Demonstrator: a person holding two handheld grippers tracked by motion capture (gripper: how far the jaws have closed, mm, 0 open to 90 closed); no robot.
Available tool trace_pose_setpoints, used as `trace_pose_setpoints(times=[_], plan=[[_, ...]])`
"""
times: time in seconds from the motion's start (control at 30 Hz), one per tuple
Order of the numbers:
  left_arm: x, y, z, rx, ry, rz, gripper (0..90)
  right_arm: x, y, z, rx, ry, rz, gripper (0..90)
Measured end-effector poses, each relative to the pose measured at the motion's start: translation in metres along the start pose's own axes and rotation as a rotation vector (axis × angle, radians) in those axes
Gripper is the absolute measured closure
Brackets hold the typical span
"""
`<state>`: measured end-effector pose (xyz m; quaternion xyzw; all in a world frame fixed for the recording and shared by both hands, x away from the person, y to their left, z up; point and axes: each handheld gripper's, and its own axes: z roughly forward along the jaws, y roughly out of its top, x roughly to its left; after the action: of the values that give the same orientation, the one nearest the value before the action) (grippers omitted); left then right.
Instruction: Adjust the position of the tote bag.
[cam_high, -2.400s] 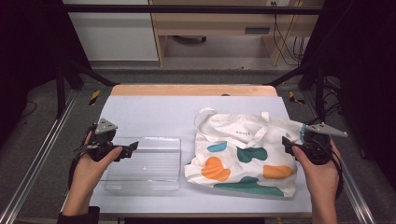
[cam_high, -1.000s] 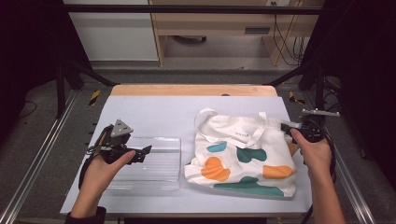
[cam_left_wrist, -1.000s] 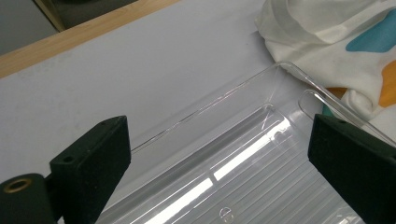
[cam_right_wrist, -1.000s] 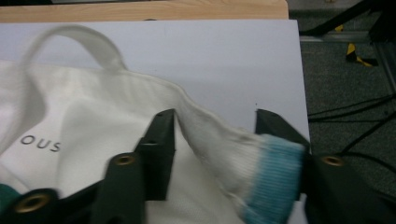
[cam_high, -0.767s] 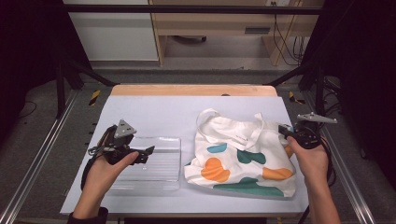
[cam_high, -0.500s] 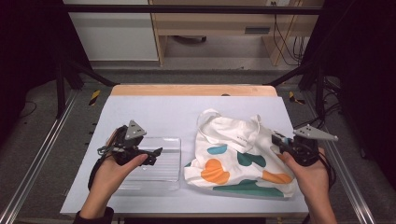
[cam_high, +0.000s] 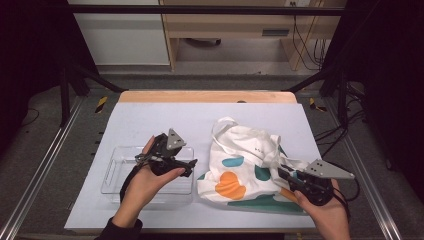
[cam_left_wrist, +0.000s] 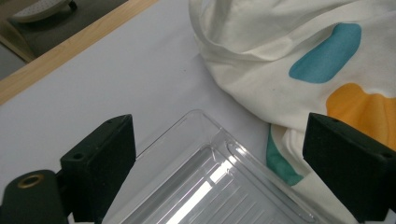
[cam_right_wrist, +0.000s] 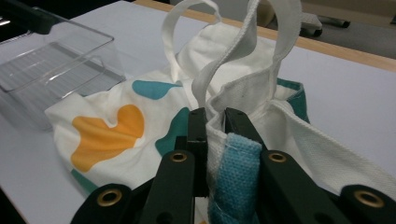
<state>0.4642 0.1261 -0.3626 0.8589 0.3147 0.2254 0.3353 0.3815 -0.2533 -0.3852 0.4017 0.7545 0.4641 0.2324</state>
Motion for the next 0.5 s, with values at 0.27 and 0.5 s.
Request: trace_pose_setpoints(times=[0.27,0.5], plan=[[-0.018,0.031,0.013,-0.048,-0.029,0.072,17.1,0.010,-0.005,-0.006,-0.003,0.047,-0.019,80.9],[-0.032,0.063,0.034,-0.058,-0.053,0.121,19.2,0.023,-0.007,-0.014,-0.013,0.099,-0.047,80.9]])
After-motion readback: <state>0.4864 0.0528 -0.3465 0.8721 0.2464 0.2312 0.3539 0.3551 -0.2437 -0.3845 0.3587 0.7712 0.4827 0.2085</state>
